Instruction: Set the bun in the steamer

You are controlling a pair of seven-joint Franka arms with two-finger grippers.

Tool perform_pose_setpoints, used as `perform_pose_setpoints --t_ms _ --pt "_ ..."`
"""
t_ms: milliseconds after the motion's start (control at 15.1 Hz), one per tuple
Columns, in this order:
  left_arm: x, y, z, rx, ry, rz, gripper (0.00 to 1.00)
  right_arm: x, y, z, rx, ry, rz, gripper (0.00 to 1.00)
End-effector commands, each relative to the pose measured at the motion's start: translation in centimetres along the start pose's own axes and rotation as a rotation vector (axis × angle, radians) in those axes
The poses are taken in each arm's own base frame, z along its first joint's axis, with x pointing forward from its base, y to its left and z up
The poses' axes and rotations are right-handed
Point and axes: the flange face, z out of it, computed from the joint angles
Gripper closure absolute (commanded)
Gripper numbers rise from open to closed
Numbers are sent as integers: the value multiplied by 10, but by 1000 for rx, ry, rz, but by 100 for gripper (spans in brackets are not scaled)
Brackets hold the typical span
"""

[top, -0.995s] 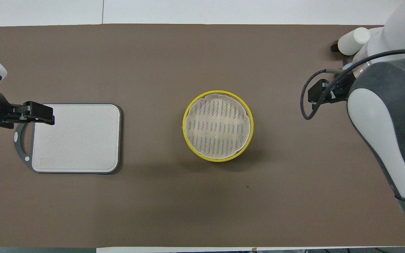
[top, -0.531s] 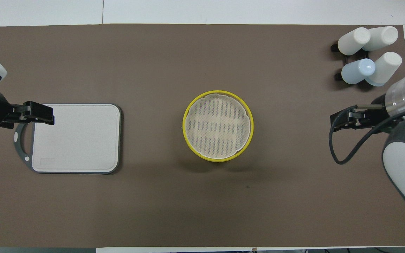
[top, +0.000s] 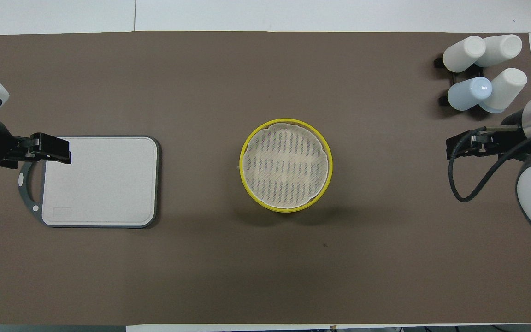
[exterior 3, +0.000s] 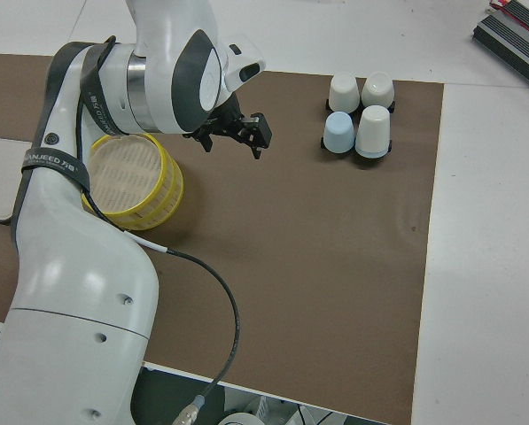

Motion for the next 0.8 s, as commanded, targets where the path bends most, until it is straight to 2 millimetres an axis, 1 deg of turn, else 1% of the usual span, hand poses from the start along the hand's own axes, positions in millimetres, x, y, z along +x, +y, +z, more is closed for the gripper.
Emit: perform_pose_setpoints --t_ms 0,199,265,332,398,597,730 --pt "-4 -5 -5 -10 6 7 0 2 1 -8 -10 -21 -15 0" --pt "-4 -5 -6 -10 7 7 0 -1 1 -10 -8 -15 -14 0" --pt "-4 -4 -6 -10 7 9 0 -3 2 -13 -7 -11 -17 0" --pt "-4 -4 -5 -10 6 7 0 -6 2 -19 -6 1 -17 0" --pt "-4 -3 -6 -10 7 9 0 -7 2 -20 -1 4 -14 0" --pt "-4 -4 -5 -10 6 7 0 -4 19 -22 3 13 12 0" --pt "-4 -5 -5 -10 4 7 0 -4 21 -22 8 11 19 0"
